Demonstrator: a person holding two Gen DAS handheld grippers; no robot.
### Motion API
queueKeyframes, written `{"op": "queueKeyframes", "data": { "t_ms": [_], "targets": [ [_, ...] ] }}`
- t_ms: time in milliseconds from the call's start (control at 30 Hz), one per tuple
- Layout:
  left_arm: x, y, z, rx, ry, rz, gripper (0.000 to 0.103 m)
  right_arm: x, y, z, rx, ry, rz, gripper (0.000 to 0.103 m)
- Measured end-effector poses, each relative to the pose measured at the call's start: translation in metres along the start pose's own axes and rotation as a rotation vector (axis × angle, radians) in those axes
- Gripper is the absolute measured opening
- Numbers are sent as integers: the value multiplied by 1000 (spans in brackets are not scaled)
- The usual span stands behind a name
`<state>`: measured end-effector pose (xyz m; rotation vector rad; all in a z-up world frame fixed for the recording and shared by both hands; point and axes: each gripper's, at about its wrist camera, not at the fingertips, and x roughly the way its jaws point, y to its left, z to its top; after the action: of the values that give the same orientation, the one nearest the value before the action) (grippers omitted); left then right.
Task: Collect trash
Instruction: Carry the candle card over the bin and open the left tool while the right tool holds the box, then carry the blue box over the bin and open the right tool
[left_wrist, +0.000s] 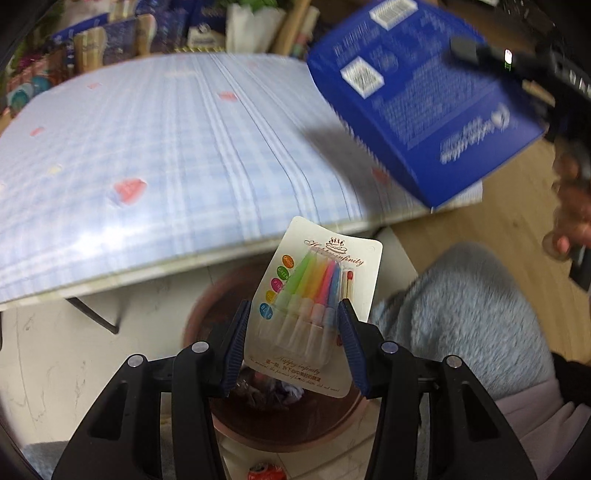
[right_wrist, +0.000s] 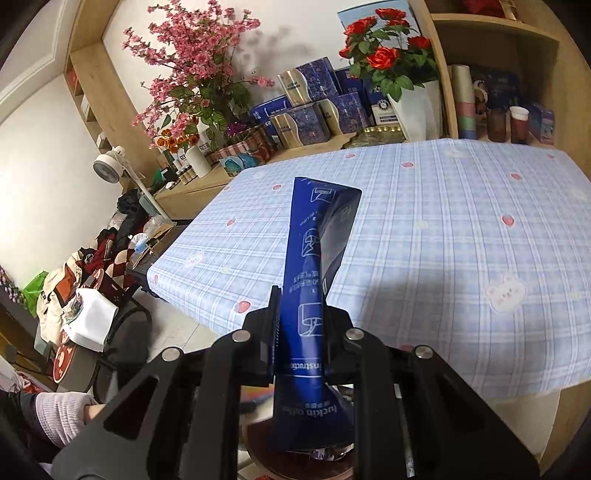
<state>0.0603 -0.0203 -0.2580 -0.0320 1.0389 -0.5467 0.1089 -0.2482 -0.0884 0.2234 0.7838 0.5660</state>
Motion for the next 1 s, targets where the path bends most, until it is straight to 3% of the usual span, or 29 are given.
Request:
{"op": "queueKeyframes", "data": {
  "t_ms": [533,600,667,767,900,1000],
  "targets": [
    [76,-20,-18,107,181,3,51,3,-22,-13,59,6,-23,20],
    [77,-20,-19,97,181,-28,60,4,-21,-15,61,9,-23,20],
    [70,-15,-17,75,150,-36,70,3,-22,-17,68,10,-25,20],
    [47,-4,-10,16,63,-22,74,3,-23,-20,74,11,-24,20],
    [-4,12,-1,-94,-121,54,86,3,-21,-26,69,21,-24,20],
    [-41,19,6,-140,-236,109,90,5,-17,-32,66,34,-10,20]
  ]
}}
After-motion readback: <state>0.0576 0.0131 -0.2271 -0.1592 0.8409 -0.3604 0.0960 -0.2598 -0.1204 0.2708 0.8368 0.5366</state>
